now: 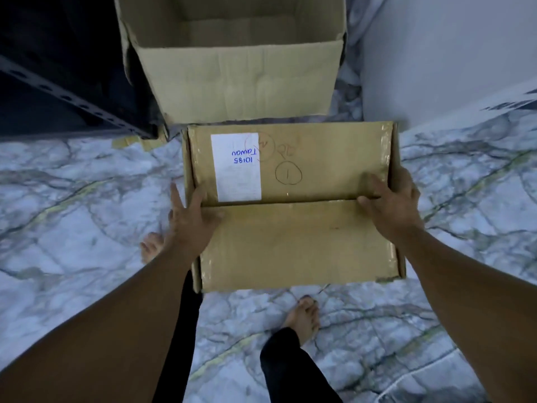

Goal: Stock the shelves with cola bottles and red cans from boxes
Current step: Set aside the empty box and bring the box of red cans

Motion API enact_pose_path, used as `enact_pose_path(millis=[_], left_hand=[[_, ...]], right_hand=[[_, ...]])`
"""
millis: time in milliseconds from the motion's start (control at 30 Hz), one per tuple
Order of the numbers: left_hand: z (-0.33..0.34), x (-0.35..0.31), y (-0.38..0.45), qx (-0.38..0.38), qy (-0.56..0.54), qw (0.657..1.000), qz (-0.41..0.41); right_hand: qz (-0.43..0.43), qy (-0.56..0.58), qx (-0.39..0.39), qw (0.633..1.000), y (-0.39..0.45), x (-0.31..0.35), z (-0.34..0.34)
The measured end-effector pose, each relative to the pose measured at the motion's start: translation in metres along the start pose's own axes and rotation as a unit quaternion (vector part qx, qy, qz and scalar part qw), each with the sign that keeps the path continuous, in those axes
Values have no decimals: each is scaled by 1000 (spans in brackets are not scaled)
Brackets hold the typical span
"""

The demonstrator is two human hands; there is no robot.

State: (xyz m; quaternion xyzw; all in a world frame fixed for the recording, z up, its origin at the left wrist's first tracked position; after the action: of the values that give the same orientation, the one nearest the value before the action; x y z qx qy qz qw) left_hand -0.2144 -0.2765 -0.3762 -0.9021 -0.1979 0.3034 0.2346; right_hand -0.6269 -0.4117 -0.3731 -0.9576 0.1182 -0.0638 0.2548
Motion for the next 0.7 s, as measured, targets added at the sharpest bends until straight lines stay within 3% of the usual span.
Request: enact_pose_path(millis=[100, 167, 367, 633, 700], left_hand=[[16, 6, -12, -58, -75, 995, 19], [19, 12, -16, -89, -53, 994, 31], [18, 17, -13, -59, 52, 997, 13], [18, 19, -41, -26, 50, 998, -19], [0, -14, -63, -53, -2, 998, -18]], right_hand=[[-37, 62, -33, 997, -9, -9, 8], [15, 93, -52, 994, -12, -24, 7], [54, 136, -76, 986, -14, -58, 10], [65, 138, -72, 986, -34, -61, 17], [70, 143, -61, 985, -42, -64, 22]])
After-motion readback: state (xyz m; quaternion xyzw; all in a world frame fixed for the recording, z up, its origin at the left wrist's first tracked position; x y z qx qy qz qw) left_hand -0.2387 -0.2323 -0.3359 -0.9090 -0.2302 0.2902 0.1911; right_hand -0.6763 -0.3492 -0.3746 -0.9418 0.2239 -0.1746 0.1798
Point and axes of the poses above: each hand's wrist, its own y-axis towards the middle knuckle, its own z-axis out of the palm, x = y × z, the point moved 6 cm from there along y, towards the middle knuckle, and after that the axes turned 14 degrees about z, right-handed, at the moved point
